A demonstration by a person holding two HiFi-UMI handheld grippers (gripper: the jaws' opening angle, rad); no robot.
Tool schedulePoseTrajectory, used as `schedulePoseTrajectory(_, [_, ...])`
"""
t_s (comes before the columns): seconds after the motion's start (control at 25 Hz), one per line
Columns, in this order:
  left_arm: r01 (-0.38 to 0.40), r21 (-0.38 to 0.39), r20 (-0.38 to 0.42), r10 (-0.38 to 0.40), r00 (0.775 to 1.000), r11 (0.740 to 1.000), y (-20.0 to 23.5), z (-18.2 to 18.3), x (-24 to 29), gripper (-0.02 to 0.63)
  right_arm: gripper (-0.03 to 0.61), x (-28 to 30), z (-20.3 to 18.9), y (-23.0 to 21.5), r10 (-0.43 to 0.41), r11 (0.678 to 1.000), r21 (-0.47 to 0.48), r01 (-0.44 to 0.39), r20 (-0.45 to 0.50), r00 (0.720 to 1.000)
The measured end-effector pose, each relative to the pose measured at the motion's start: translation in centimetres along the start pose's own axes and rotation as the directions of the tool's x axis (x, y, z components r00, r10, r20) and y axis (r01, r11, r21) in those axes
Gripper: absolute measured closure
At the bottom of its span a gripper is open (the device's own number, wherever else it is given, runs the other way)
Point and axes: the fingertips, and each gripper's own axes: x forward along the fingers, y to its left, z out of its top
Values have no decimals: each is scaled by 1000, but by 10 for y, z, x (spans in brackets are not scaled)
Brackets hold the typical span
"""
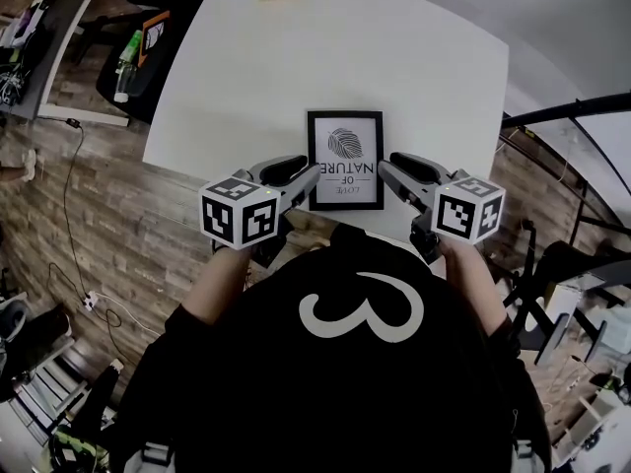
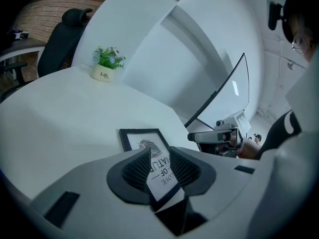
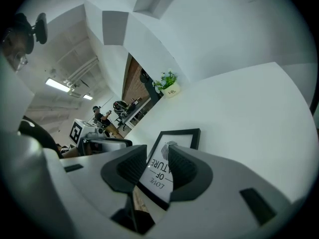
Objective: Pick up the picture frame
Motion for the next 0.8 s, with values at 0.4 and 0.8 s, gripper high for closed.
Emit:
schedulePoseTrajectory(0.4, [-35,-61,-73,31,997,998,21,-17,19,491,430,15,-19,-32,-26,998,54,29,-64,998])
schedulePoseTrajectory(0.8, [-85,-67,-139,75,987,994,38,-31,36,469,431,28,-37,-52,-82,995,49,89,-141,987])
